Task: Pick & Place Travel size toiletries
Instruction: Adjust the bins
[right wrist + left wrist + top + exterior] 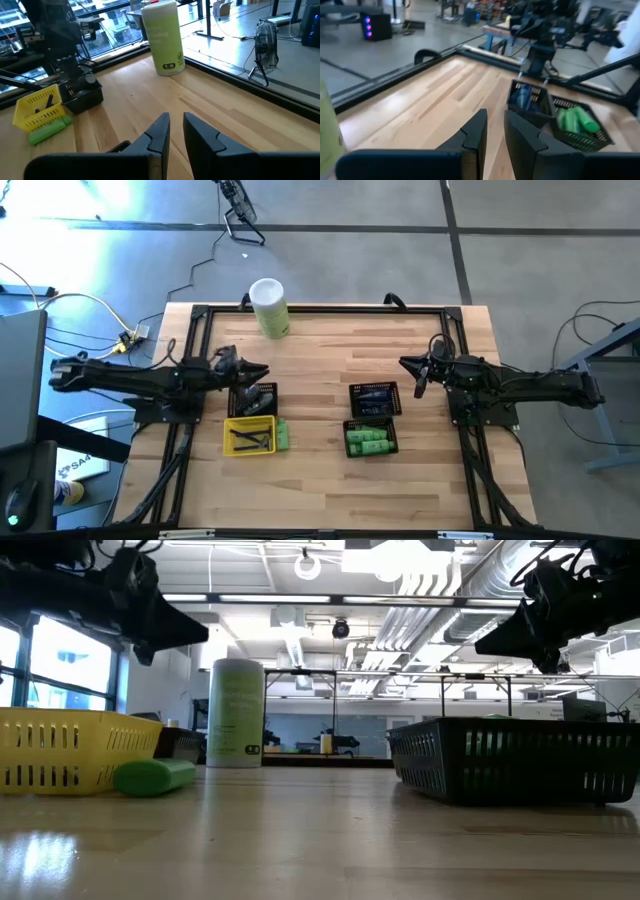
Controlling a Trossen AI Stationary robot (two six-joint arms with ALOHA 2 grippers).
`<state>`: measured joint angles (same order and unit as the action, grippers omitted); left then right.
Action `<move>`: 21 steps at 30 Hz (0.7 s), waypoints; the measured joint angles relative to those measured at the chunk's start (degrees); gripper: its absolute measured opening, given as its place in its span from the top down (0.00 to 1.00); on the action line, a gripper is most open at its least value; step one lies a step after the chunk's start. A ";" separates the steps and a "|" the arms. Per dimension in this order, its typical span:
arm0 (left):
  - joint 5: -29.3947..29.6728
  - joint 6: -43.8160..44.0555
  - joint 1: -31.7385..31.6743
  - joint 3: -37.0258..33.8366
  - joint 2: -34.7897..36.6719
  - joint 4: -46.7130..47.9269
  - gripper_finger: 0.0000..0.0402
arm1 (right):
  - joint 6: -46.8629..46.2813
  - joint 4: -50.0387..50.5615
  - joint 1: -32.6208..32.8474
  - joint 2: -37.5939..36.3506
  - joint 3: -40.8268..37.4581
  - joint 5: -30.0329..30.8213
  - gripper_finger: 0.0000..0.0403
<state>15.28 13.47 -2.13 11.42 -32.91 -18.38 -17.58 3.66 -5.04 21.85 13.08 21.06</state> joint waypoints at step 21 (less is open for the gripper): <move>16.06 12.40 20.53 24.58 -33.82 16.78 0.87 | -2.29 -0.33 0.00 0.33 0.02 -0.20 0.89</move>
<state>31.34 25.86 18.40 36.00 -66.73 -1.60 -19.88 3.33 -5.04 22.17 13.10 20.86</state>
